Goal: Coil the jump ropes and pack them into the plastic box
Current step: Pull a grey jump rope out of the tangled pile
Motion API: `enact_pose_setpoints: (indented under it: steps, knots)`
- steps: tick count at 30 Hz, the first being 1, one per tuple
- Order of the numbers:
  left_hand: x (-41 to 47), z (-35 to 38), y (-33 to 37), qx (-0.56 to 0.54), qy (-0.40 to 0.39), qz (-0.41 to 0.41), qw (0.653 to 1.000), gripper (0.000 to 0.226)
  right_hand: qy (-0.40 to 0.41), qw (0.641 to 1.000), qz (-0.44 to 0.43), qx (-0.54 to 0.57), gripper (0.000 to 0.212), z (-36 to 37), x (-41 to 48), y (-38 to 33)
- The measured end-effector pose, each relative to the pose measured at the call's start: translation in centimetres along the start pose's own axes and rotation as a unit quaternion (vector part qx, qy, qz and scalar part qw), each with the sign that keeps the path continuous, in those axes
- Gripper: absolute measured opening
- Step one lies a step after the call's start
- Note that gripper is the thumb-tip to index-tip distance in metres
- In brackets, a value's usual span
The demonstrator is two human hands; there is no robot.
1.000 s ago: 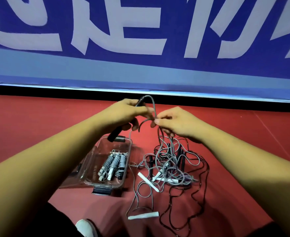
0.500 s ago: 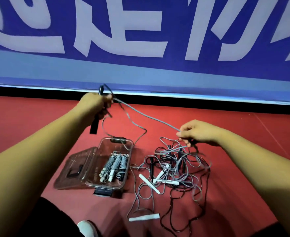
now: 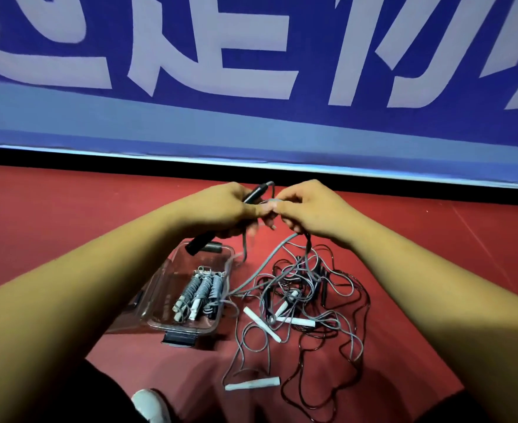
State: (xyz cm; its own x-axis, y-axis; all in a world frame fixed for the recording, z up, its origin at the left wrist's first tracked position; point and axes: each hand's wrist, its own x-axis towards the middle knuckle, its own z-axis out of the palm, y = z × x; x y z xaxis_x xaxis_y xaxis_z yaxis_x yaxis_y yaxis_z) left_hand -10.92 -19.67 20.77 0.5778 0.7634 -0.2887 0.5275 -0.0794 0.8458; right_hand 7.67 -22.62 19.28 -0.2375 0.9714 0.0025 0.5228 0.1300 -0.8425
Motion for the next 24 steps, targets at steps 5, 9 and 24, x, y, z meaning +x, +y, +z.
enact_pose_setpoints:
  steps: [5,9,24]
  knots:
    - [0.7,-2.4,-1.0,-0.125,0.206,-0.025,0.97,0.027,-0.05,0.998,0.031,-0.035,0.025,-1.5,0.0,2.6]
    - [0.8,-5.0,-3.3,-0.199,0.315,-0.043,0.927,0.027,-0.057,0.989,0.075,-0.111,0.024,-3.6,-0.3,5.5]
    - [0.2,-1.1,-0.8,0.018,0.127,0.043,0.991,0.02,0.008,0.989,-0.025,-0.144,0.023,-2.2,-0.3,1.1]
